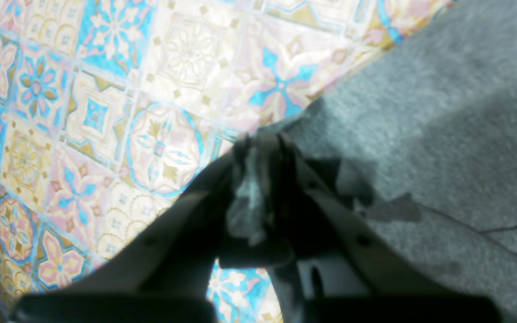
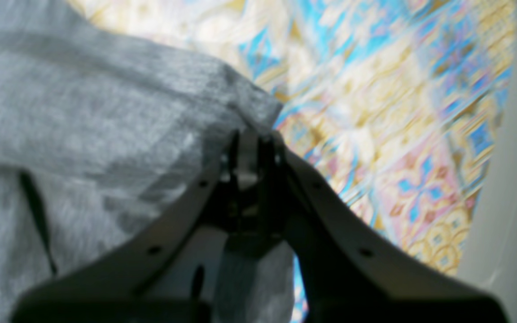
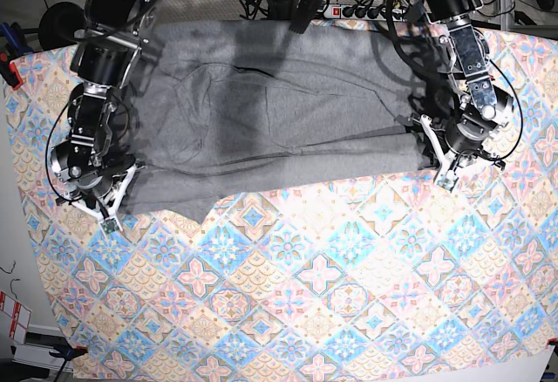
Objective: Fold the T-shirt properly
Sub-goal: 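Slide the right gripper along the folded edge toward the collar corner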
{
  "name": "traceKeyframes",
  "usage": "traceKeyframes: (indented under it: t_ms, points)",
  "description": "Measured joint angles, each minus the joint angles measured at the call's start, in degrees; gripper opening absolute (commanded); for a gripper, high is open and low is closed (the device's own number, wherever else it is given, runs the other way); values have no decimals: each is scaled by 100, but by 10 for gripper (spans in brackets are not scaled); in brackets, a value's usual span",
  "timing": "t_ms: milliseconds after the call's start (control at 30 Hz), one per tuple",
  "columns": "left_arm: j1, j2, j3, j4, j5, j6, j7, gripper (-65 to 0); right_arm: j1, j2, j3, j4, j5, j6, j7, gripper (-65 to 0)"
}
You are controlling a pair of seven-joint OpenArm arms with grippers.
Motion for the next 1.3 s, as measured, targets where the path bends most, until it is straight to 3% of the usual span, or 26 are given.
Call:
traceKeyframes:
  t_ms: [200,433,533,767,1100,1300]
  points:
    - [48,4,11,2,-4,-2,9,-650,-485,42,15,734,2,-13,-48,-620]
    - [452,2,13,428,-26,-20,-7,-650,-994,24,7,1779,44,48,-654,-620]
    - [457,4,7,501,-28,-7,-24,-650,-1226,28,22,2221,57,358,-881,-620]
    - [684,7,-2,511,-22,-4,-26,-650,-1755,9,125,3185,72,354,-1434,-620]
    - [986,-74,-7,520,-4,11,-28,-650,-2533,-216,549,3388,48,358,-1563,-619]
    - [973,-92,-4,520,-4,-4,-28,-650,-2210,-258,507,3383,59,372,-1598,-586]
